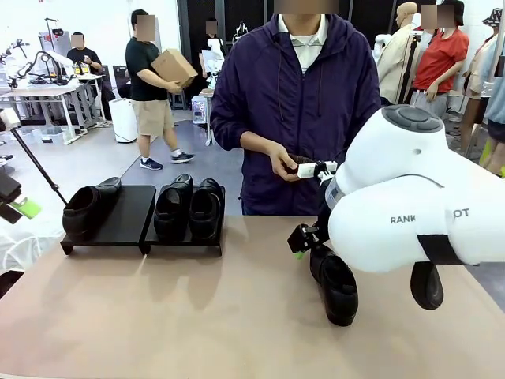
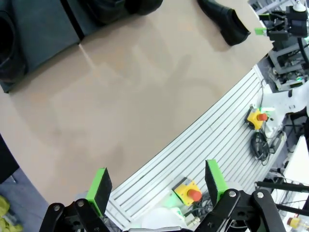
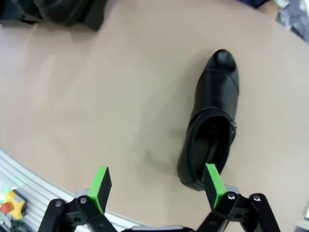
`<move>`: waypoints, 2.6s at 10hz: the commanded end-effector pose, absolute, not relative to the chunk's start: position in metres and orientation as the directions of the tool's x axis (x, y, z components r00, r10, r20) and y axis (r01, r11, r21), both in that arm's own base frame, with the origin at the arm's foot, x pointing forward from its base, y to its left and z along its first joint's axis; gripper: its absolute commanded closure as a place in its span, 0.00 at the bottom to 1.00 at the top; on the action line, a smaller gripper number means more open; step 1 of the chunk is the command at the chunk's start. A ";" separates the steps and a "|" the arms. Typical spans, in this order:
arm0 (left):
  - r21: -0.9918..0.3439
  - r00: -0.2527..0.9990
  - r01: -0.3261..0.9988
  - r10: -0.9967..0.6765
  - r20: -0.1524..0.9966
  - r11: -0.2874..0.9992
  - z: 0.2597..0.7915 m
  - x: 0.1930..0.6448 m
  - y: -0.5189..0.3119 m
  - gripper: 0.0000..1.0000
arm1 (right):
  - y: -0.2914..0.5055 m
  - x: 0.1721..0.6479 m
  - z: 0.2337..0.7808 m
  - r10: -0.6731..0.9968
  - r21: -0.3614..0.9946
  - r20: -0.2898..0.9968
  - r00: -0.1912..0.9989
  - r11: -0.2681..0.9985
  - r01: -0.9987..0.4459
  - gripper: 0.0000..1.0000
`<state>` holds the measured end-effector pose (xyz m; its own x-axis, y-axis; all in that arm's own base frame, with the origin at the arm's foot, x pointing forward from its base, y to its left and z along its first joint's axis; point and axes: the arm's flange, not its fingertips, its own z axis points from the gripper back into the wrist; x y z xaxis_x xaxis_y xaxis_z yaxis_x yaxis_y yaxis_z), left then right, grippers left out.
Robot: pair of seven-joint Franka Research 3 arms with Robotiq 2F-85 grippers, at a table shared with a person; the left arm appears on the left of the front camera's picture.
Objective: Organize the shoes by placing them on the stand.
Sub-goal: Pick up one Shoe and place it in the middle of the table.
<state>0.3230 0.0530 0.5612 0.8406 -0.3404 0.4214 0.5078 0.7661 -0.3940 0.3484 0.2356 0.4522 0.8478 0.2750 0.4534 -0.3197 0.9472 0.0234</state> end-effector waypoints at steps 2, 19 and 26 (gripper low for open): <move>-0.389 0.834 0.521 -0.355 0.422 0.760 0.561 0.321 0.057 0.00 | 0.236 0.348 0.452 0.275 0.023 0.453 0.848 0.947 -0.320 0.00; -0.389 0.834 0.521 -0.355 0.422 0.760 0.561 0.321 0.057 0.00 | 0.228 0.447 0.363 0.062 0.003 0.100 0.993 0.998 -0.063 1.00; -0.389 0.834 0.521 -0.355 0.422 0.760 0.561 0.321 0.057 0.00 | 0.223 0.444 0.364 0.054 -0.004 0.090 0.995 0.999 -0.054 1.00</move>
